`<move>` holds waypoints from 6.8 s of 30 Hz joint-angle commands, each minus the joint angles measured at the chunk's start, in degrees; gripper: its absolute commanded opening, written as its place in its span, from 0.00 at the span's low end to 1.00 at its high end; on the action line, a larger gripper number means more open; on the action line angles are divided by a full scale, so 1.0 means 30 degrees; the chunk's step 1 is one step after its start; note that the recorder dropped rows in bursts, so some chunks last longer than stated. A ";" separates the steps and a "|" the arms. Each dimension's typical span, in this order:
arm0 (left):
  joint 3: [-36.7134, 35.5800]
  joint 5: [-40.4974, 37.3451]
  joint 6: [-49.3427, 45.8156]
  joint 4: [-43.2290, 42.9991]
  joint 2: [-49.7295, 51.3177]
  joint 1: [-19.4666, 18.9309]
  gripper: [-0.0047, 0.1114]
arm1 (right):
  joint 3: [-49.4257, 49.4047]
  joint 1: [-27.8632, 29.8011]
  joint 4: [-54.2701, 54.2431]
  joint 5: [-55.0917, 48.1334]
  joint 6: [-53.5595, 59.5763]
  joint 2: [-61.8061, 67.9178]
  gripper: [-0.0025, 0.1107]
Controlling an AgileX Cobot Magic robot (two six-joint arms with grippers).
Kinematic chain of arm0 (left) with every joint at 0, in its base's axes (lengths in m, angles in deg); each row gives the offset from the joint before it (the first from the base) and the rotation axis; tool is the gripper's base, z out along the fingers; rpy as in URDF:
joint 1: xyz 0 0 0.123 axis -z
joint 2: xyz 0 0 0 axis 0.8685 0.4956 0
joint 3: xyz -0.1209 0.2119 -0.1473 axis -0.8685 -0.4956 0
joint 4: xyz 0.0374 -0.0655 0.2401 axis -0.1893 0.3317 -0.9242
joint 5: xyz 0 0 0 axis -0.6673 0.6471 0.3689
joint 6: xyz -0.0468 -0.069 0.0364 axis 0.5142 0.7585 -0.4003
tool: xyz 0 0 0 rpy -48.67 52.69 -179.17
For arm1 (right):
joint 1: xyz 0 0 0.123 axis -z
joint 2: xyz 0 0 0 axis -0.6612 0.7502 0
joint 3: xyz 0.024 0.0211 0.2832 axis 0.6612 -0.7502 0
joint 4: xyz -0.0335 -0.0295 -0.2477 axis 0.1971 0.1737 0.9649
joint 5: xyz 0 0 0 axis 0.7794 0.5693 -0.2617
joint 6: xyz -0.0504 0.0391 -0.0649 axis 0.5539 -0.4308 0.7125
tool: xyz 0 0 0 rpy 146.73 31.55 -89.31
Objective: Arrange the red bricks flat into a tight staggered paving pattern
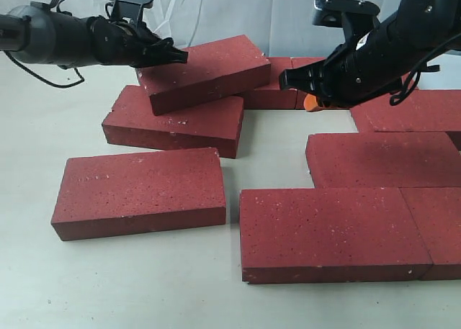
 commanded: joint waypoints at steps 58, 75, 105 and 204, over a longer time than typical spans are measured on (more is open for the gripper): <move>0.1200 -1.2732 0.9526 0.0526 -0.0942 -0.1465 0.04 | -0.0842 -0.0025 -0.3725 -0.3829 0.0117 -0.0344 0.02; 0.1200 -0.9522 0.9526 0.3388 0.0575 -0.1465 0.04 | -0.0842 -0.0025 -0.3960 -0.4036 0.0449 -0.0535 0.02; 0.1236 -1.6768 0.9651 -0.9847 -0.3981 -0.2636 0.04 | -0.0842 -0.0025 -0.3888 -0.4261 0.1404 -0.0535 0.02; -0.4492 -0.8489 0.4488 0.0945 -0.2156 -0.1184 0.04 | -0.0842 -0.0025 -0.4560 -0.3820 0.2265 -0.0970 0.02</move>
